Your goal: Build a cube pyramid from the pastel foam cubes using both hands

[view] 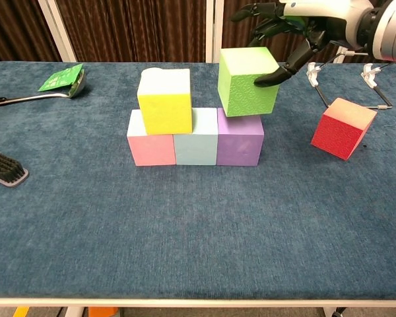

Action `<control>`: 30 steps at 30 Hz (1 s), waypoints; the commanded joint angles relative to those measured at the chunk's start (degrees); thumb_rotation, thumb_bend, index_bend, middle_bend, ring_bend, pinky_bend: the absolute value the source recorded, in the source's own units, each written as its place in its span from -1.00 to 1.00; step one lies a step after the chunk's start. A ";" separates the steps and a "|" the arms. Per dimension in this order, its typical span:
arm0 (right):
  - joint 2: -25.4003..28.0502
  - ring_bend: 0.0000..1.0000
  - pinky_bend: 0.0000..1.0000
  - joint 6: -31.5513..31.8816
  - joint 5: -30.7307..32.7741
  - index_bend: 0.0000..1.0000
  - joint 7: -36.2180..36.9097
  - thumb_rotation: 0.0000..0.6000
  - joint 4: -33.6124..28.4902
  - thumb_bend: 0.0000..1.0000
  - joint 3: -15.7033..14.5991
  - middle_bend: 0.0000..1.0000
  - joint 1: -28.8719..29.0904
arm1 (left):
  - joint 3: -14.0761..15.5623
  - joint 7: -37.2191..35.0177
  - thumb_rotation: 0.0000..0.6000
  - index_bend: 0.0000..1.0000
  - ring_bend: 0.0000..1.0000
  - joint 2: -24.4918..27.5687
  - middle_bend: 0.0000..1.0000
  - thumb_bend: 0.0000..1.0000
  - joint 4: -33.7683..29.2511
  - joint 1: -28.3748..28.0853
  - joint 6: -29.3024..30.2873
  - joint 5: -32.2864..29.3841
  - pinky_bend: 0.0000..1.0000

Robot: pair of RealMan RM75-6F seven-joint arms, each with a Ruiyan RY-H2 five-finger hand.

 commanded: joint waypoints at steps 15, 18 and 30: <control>-6.06 -0.89 -1.00 5.87 11.42 -1.00 -16.83 1.00 -5.85 -0.61 0.87 0.08 -0.84 | 4.99 -13.85 1.00 -0.84 -0.99 -1.04 -0.91 -0.89 9.33 0.87 6.16 14.74 -0.86; -5.49 -0.89 -1.00 4.14 11.36 -1.00 -16.33 1.00 -5.79 -0.61 1.37 0.08 -0.22 | 5.27 -13.97 1.00 -0.84 -0.99 -1.22 -0.91 -0.89 9.77 1.06 6.32 14.69 -0.86; -7.62 -0.89 -1.00 4.67 13.72 -1.00 -17.82 1.00 -4.90 -0.61 2.06 0.07 0.26 | 6.03 -15.32 1.00 -0.84 -0.99 -1.52 -0.91 -0.89 10.85 0.89 5.32 14.43 -0.86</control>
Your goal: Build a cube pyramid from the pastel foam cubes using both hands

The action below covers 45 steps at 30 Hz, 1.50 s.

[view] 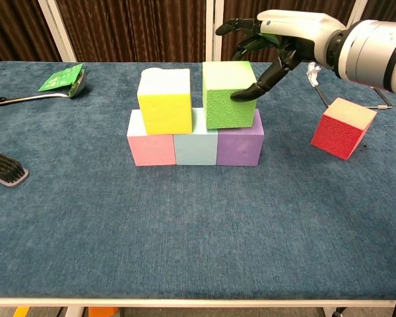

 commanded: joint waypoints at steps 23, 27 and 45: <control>-1.95 -0.89 -1.00 0.53 6.63 -1.00 -6.08 1.00 -0.81 -0.61 1.17 0.05 2.02 | 1.06 -2.90 1.00 -0.84 -0.99 -0.06 -0.91 -0.89 1.35 -0.11 -0.31 0.54 -0.86; -2.30 -0.89 -1.00 0.89 7.28 -1.00 -6.97 1.00 -1.07 -0.61 1.19 0.05 2.36 | 1.30 -3.23 1.00 -0.84 -0.99 -0.17 -0.91 -0.89 1.58 -0.09 -0.38 0.67 -0.86; -2.26 -0.89 -1.00 3.54 9.29 -1.00 -9.96 1.00 -3.53 -0.61 0.85 0.05 2.19 | 1.47 -4.54 1.00 -0.84 -0.99 -0.22 -0.91 -0.89 2.24 -0.41 -0.38 1.00 -0.86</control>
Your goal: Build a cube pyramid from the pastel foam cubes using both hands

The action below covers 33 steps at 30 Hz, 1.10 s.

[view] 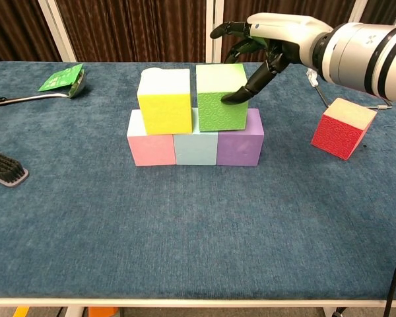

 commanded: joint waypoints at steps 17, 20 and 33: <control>-1.69 -0.89 -1.00 0.53 1.29 -1.00 -1.01 1.00 0.63 -0.61 0.35 0.05 0.59 | 0.40 -0.88 1.00 -0.84 -0.99 -0.14 -0.91 -0.89 0.58 0.38 0.19 -0.11 -0.86; -1.77 -0.89 -1.00 0.57 1.36 -1.00 -1.13 1.00 0.64 -0.61 0.37 0.05 0.63 | 0.43 -1.04 1.00 -0.84 -0.99 -0.18 -0.91 -0.88 0.73 0.43 0.22 -0.13 -0.86; -1.92 -0.90 -1.00 0.82 1.48 -1.00 -1.30 1.00 0.36 -0.62 0.30 -0.03 0.47 | 0.38 -0.95 1.00 -0.84 -0.99 0.03 -0.91 -0.89 0.57 0.30 0.19 -0.10 -0.86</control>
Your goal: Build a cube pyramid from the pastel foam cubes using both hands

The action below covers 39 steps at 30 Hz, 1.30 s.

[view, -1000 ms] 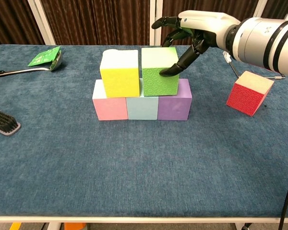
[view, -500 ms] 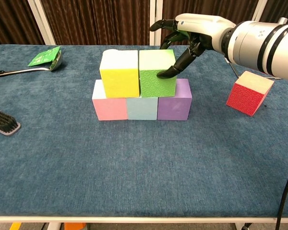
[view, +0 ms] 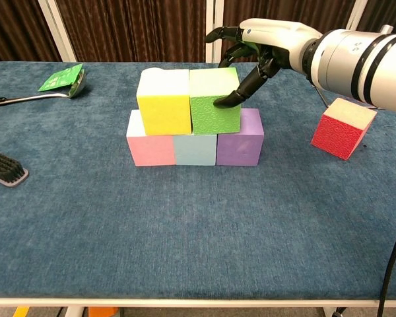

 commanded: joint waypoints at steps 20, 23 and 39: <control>0.99 -1.00 -1.00 -1.01 -0.11 -1.00 1.11 1.00 -0.47 -0.69 0.22 -0.60 -0.25 | -0.06 -0.65 1.00 -0.84 -0.99 -0.10 -0.91 -0.89 0.10 0.08 -0.11 -0.28 -0.86; 1.57 -1.00 -1.00 -0.98 -0.44 -1.00 1.40 1.00 -1.02 -0.70 0.31 -0.60 -0.44 | -0.05 -0.67 1.00 -0.84 -0.99 -0.04 -0.91 -0.89 0.05 0.03 -0.18 -0.24 -0.86; 5.08 -1.00 -1.00 -5.35 0.17 -1.00 2.56 1.00 -2.43 -0.77 0.18 -0.90 0.74 | 0.00 -0.29 1.00 -0.84 -0.99 0.29 -0.91 -0.88 -0.49 -0.02 -0.35 -0.27 -0.86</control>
